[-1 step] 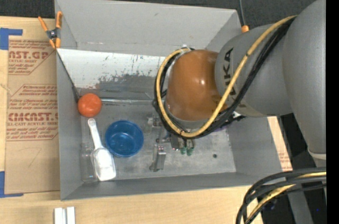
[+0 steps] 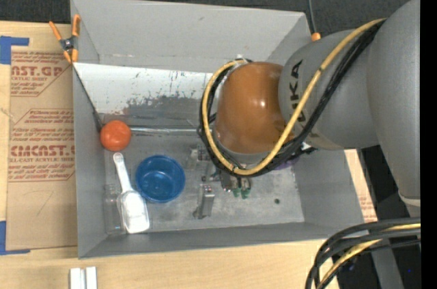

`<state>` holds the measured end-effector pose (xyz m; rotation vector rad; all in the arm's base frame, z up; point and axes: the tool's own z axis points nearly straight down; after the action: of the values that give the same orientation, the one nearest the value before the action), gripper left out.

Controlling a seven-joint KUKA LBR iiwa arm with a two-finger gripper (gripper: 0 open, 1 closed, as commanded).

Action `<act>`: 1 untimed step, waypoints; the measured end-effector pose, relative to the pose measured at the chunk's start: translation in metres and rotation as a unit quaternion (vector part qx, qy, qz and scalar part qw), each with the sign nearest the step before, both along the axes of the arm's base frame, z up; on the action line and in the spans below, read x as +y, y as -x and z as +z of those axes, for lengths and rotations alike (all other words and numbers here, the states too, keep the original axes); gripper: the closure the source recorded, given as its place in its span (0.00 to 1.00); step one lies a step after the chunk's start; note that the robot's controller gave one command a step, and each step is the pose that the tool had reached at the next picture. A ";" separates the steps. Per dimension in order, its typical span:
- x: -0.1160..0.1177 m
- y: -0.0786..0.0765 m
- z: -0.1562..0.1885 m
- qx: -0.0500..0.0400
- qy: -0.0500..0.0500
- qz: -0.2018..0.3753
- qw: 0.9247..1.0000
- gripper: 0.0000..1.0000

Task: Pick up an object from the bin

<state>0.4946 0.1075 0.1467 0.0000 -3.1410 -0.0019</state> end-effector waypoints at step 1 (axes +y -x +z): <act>0.092 -0.003 -0.081 0.005 -0.001 -0.014 1.000 0.00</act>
Offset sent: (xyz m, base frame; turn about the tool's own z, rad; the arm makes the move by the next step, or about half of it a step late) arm 0.0220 0.0702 0.0014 0.3057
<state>0.4979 0.1991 0.0661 -0.0423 -3.1308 -0.0053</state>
